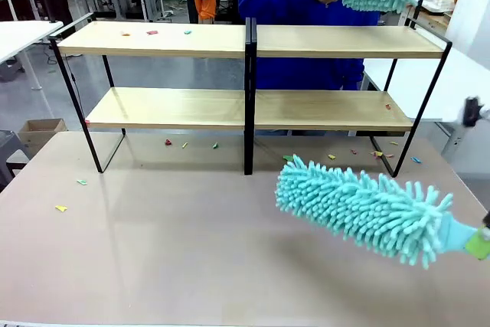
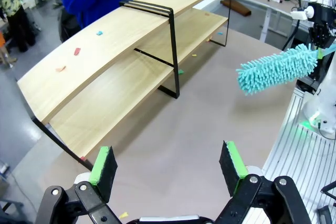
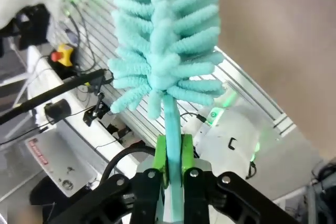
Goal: Clean the shelves.
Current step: Clean another randomly selected level of the Shelf with the Duster.
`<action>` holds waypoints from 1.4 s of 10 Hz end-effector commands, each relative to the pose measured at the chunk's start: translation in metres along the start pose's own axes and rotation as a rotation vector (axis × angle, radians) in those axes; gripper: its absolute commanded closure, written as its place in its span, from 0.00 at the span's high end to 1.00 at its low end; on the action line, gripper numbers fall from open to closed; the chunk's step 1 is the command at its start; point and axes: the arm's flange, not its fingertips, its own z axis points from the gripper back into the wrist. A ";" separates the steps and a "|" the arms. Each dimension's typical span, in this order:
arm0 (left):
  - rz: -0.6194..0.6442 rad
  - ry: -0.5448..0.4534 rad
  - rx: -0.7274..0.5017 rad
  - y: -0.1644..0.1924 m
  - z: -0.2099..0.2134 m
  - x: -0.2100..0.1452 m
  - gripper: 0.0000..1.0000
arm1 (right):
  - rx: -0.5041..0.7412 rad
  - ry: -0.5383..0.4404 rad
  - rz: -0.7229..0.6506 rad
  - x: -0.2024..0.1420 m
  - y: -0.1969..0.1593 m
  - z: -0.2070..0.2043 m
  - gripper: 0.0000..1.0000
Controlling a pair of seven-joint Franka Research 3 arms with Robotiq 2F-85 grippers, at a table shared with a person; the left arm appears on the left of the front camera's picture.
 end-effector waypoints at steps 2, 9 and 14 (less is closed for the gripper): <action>0.001 0.000 -0.001 0.001 0.000 0.000 1.00 | 0.000 0.000 0.000 0.000 0.000 0.000 0.12; 0.001 0.000 -0.001 0.001 0.000 0.000 1.00 | -0.090 -0.091 -0.105 0.146 -0.059 -0.114 0.12; 0.001 0.000 -0.001 0.001 0.000 0.000 1.00 | -0.122 -0.183 -0.153 0.175 -0.080 -0.145 0.12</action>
